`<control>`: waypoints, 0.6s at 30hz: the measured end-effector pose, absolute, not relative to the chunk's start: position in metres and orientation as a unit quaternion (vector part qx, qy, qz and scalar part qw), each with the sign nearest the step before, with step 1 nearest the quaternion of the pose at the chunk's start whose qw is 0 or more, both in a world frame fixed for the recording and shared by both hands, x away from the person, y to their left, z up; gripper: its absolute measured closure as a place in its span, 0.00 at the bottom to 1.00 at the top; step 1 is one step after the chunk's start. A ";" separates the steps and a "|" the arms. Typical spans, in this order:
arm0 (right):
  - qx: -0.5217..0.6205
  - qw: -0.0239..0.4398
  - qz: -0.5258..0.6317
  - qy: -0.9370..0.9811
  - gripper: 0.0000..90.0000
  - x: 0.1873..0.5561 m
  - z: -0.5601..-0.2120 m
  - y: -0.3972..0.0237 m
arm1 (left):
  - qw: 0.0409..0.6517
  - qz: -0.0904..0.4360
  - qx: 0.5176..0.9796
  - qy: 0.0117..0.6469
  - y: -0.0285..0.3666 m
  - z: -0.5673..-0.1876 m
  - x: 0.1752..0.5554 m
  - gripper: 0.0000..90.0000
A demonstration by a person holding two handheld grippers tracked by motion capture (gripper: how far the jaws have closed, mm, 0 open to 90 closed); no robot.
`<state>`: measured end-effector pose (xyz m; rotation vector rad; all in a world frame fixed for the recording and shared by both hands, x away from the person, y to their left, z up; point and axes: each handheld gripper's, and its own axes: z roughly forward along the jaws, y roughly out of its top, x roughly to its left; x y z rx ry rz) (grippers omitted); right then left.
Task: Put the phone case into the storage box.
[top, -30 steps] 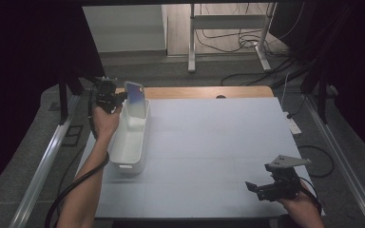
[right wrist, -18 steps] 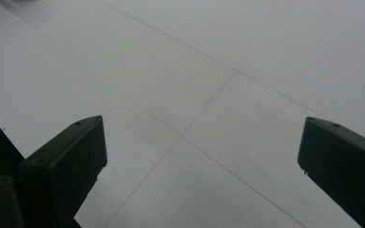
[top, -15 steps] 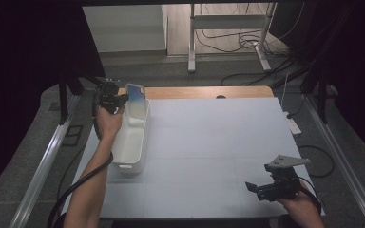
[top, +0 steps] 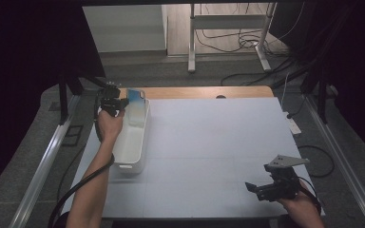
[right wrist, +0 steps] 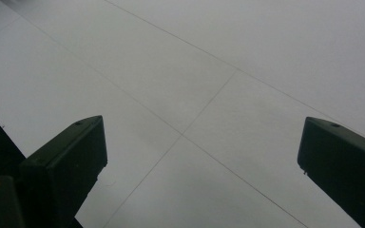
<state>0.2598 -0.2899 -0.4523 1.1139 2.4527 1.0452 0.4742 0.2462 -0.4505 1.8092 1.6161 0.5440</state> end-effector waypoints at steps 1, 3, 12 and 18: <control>0.383 0.126 0.358 0.842 0.03 0.260 -0.452 -0.290 | 0.320 0.208 0.690 0.615 0.246 -0.451 0.475 0.97; 0.383 0.125 0.358 0.842 0.03 0.260 -0.452 -0.290 | 0.316 0.206 0.692 0.616 0.245 -0.453 0.475 0.97; 0.385 0.124 0.359 0.841 0.03 0.260 -0.452 -0.290 | 0.302 0.201 0.702 0.613 0.244 -0.457 0.478 0.96; 0.384 0.124 0.358 0.842 0.03 0.260 -0.452 -0.290 | 0.309 0.204 0.702 0.608 0.243 -0.458 0.477 0.93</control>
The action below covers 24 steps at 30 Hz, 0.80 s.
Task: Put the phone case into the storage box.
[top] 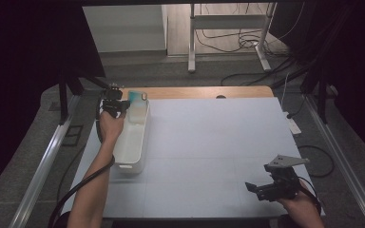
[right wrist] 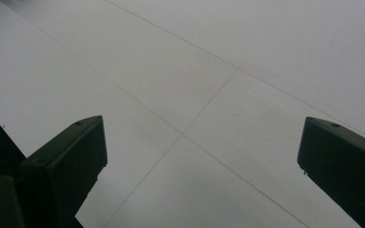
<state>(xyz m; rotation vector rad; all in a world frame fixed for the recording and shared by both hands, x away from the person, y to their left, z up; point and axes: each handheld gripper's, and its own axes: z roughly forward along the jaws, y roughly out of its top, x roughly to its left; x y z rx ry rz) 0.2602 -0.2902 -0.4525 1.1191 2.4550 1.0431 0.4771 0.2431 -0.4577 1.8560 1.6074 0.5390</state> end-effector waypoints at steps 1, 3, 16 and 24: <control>0.385 0.123 0.358 0.842 0.03 0.260 -0.452 -0.290 | 0.313 0.211 0.704 0.602 0.244 -0.457 0.476 0.91; 0.385 0.123 0.358 0.842 0.03 0.260 -0.452 -0.290 | 0.315 0.213 0.705 0.598 0.244 -0.456 0.476 0.89; 0.383 0.124 0.357 0.842 0.03 0.260 -0.453 -0.290 | 0.324 0.219 0.714 0.581 0.242 -0.450 0.473 0.67; 0.383 0.123 0.356 0.844 0.03 0.261 -0.453 -0.290 | 0.364 0.186 0.709 0.574 0.249 -0.448 0.467 0.51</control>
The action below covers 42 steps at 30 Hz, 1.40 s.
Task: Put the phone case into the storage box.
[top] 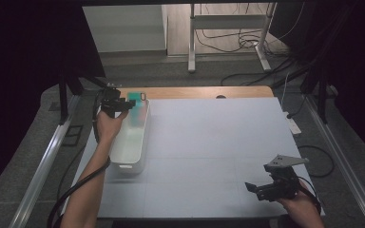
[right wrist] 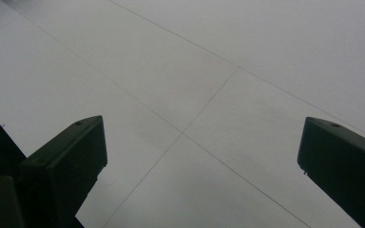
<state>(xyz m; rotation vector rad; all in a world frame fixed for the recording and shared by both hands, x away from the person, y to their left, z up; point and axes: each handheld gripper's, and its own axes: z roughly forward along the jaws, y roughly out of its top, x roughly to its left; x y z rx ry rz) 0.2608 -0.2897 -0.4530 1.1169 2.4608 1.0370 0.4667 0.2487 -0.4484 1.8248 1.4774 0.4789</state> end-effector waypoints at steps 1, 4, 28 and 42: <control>0.383 0.124 0.355 0.844 0.03 0.261 -0.453 -0.290 | 0.368 0.185 0.710 0.572 0.249 -0.448 0.466 0.50; 0.383 0.124 0.354 0.844 0.03 0.261 -0.453 -0.289 | 0.374 0.185 0.712 0.565 0.249 -0.445 0.463 0.46; 0.383 0.124 0.348 0.847 0.03 0.261 -0.453 -0.288 | 0.431 0.125 0.738 0.504 0.248 -0.440 0.426 0.14; 0.382 0.125 0.345 0.848 0.03 0.261 -0.453 -0.287 | 0.426 0.101 0.767 0.469 0.234 -0.439 0.394 0.05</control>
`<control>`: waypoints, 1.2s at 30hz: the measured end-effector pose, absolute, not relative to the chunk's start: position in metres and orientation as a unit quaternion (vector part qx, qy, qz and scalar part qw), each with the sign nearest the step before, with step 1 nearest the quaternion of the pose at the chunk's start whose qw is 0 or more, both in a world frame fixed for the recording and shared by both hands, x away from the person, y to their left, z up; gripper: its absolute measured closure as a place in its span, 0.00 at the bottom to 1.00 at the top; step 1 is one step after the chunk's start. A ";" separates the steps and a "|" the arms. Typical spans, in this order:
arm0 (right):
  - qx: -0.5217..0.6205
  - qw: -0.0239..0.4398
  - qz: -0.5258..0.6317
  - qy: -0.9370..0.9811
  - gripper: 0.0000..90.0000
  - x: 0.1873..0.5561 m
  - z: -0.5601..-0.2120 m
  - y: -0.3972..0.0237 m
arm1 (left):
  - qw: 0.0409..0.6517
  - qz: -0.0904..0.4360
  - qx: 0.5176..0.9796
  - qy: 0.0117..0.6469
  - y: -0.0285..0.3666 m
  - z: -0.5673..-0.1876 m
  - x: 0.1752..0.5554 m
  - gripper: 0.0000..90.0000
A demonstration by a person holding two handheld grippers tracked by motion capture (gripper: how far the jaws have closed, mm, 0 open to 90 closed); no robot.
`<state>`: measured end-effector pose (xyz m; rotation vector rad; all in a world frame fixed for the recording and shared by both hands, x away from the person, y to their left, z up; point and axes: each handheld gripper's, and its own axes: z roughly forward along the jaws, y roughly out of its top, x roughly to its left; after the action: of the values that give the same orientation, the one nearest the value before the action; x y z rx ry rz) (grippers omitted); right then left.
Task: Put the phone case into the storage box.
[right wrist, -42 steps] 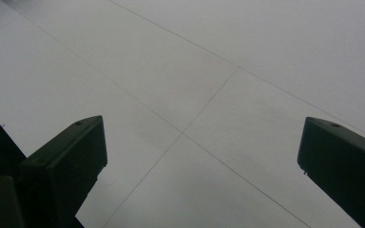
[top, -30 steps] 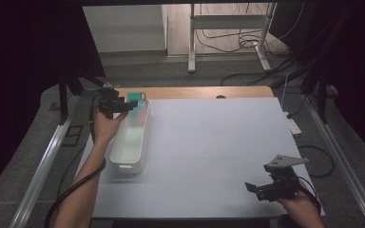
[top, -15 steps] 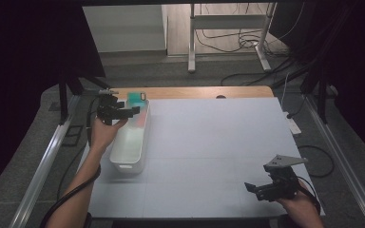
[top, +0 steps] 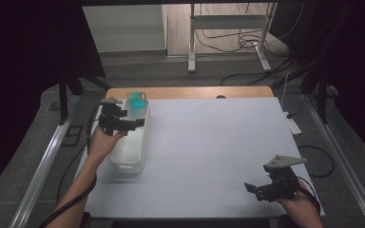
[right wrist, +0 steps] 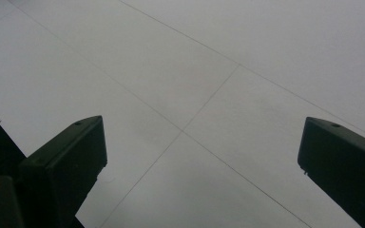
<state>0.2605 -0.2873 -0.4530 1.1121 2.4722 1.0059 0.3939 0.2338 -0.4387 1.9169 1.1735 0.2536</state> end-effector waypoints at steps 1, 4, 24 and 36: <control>0.382 0.125 0.345 0.848 0.03 0.261 -0.453 -0.287 | 0.426 0.101 0.767 0.469 0.234 -0.439 0.394 0.04; 0.382 0.124 0.345 0.849 0.03 0.261 -0.453 -0.287 | 0.419 0.102 0.772 0.466 0.231 -0.440 0.385 0.04; 0.384 0.128 0.347 0.846 0.02 0.260 -0.452 -0.287 | 0.413 0.125 0.798 0.422 0.213 -0.440 0.345 0.03; 0.382 0.122 0.348 0.847 0.01 0.261 -0.453 -0.288 | 0.415 0.135 0.796 0.420 0.213 -0.438 0.322 0.03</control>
<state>0.2607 -0.2876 -0.4528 1.1162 2.4728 1.0143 0.3220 0.2132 -0.4383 1.9998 1.0549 0.3390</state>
